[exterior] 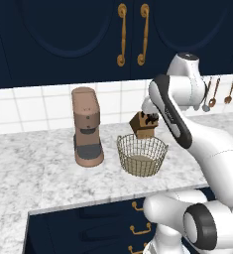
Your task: Open the cabinet, pick up the bread from the cabinet and place it in the basket. Then move the basket to the dining counter.
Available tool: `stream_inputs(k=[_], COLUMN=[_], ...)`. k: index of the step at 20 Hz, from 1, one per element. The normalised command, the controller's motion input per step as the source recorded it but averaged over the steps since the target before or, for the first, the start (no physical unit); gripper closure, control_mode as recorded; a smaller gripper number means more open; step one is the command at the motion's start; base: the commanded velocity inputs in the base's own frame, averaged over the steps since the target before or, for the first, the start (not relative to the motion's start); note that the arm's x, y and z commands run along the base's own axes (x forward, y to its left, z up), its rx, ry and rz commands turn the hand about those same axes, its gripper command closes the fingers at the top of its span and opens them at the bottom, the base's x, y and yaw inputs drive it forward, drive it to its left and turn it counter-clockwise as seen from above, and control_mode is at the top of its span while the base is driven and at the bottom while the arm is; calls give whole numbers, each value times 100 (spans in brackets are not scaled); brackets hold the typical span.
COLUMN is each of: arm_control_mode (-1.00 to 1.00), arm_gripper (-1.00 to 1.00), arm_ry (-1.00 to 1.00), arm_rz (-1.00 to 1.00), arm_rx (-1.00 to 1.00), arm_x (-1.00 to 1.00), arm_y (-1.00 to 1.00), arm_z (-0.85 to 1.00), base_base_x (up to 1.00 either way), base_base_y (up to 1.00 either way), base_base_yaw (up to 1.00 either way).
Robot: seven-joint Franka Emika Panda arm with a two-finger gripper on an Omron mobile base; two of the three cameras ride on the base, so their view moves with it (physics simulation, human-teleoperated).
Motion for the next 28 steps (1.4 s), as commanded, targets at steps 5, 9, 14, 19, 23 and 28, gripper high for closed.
stream_inputs(k=[5,9,14,19,23,28], arm_control_mode=[-100,-100,-100,-100,-100,-100], arm_gripper=[-100,-100,-100,-100,-100,-100], arm_ry=[-5,-38,-33,-23,-25,2], arm_rz=[0,-6,-7,-16,-7,7], arm_rx=[0,-3,0,-2,4,14], arm_x=[-3,-30,-2,3,26,25], arm_y=[1,19,51,-1,-13,-12], arm_z=[7,87,100,98,97,64], base_base_x=[0,0,0,0,0,0], base_base_y=[0,0,0,0,0,0], base_base_yaw=[0,0,0,0,0,0])
